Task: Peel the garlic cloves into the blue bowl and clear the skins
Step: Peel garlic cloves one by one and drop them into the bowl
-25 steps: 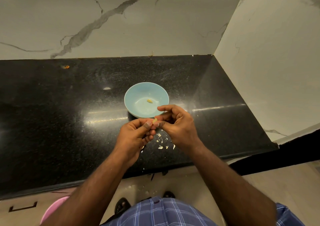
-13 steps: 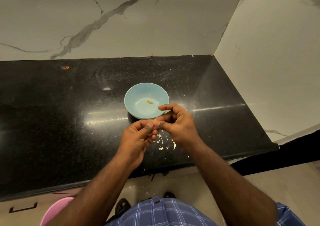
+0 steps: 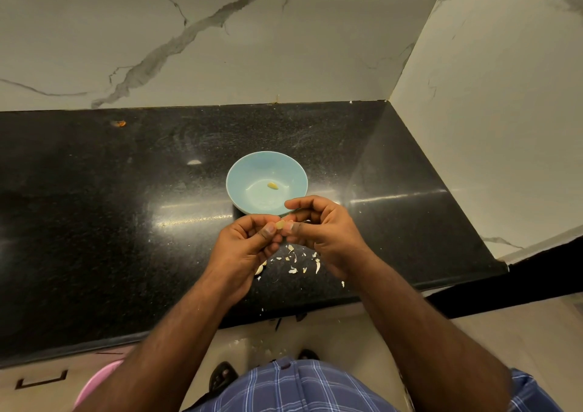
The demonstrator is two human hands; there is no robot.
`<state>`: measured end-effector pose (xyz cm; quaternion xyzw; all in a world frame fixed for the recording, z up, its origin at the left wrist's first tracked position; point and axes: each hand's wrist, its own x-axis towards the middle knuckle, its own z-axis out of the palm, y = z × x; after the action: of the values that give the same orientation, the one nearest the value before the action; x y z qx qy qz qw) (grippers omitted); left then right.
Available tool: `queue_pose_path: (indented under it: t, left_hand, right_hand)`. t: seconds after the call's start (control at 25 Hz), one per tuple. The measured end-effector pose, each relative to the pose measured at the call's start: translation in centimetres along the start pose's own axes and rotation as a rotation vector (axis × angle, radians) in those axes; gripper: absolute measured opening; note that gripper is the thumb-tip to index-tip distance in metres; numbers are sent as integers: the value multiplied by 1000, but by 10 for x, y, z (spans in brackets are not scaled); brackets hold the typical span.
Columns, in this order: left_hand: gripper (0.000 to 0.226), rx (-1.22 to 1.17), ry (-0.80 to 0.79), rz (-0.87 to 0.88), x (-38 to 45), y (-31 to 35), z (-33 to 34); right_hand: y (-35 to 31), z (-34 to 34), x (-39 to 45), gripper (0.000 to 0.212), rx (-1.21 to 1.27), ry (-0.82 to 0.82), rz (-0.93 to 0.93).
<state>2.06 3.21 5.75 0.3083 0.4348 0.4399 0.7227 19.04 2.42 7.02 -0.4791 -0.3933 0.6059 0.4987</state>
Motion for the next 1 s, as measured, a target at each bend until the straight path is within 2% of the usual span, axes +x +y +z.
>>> queue_pose_path:
  t: [0.28,0.6,0.8,1.0]
  left_hand:
    - [30,-125,-22,-16,-2,2,1]
    - [32,-70,-57,-51,-4,8,-3]
    - [33,-57,-50,-47,-4,10,-3]
    - [34,-70,-37,-67,-4,12,-2]
  right_hand:
    - [3,1,-1,31,-54,-1,-77]
    - [0,0,-7,20,-38,16,24]
    - [6,0,-5,14,-313,96,-127]
    - [9,-12,-1,12,-561,143,-182]
